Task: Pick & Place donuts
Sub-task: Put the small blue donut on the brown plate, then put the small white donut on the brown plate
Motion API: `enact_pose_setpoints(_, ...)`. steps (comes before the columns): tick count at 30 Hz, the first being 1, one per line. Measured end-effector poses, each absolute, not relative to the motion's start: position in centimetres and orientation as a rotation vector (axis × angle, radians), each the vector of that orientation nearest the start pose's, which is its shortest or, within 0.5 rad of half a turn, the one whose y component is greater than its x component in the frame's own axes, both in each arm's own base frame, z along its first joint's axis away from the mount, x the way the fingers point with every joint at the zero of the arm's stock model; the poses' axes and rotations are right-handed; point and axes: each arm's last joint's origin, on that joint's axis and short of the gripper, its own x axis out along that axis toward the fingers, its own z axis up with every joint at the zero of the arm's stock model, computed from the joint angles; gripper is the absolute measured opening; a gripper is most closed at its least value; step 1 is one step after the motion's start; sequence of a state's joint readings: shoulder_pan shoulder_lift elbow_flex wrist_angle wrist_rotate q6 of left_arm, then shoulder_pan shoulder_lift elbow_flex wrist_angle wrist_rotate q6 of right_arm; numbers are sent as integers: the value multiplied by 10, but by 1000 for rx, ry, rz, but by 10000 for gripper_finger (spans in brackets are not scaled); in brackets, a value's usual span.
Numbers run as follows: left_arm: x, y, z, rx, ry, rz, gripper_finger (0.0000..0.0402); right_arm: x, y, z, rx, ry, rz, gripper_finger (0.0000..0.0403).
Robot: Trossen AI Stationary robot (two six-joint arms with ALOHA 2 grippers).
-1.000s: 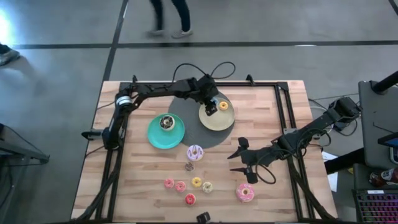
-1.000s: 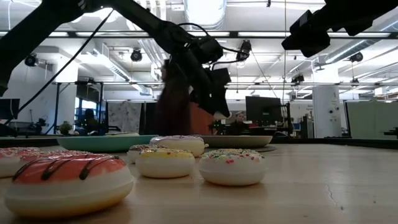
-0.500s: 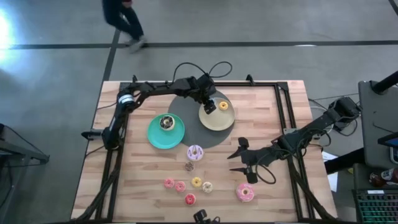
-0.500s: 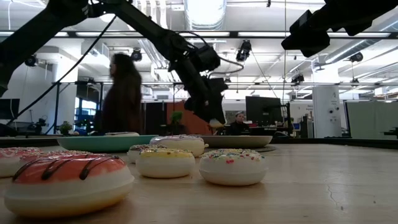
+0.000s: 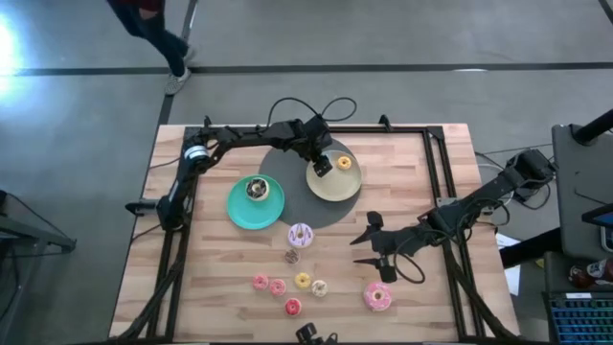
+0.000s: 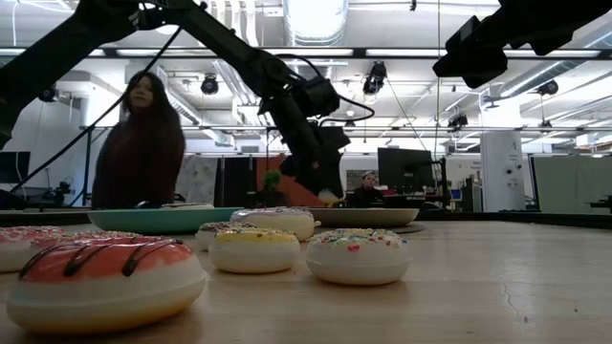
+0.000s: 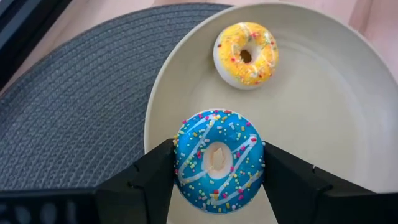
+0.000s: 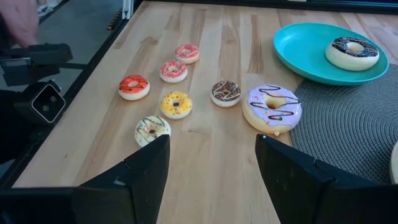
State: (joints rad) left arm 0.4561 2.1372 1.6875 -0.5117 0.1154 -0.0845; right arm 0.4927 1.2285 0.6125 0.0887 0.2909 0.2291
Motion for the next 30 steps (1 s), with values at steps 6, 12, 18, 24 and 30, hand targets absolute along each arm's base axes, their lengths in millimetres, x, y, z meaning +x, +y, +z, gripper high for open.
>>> enact_pose_setpoints(6, 417, 201, 194, -349, 921, 352, 195, 223, 110, 212, 22, 507, 140, 228)
enact_pose_setpoints(12, 418, 200, 194, -352, 918, 320, 206, 223, 110, 212, 22, 507, 140, 228)
enact_pose_setpoints(18, 418, 200, 194, -342, 921, 318, 246, 223, 110, 212, 22, 507, 140, 228)
enact_pose_setpoints(24, 417, 200, 194, -330, 931, 318, 257, 223, 110, 211, 22, 507, 141, 228)
enact_pose_setpoints(30, 404, 192, 208, -325, 1008, 302, 257, 223, 110, 211, 16, 510, 141, 228)
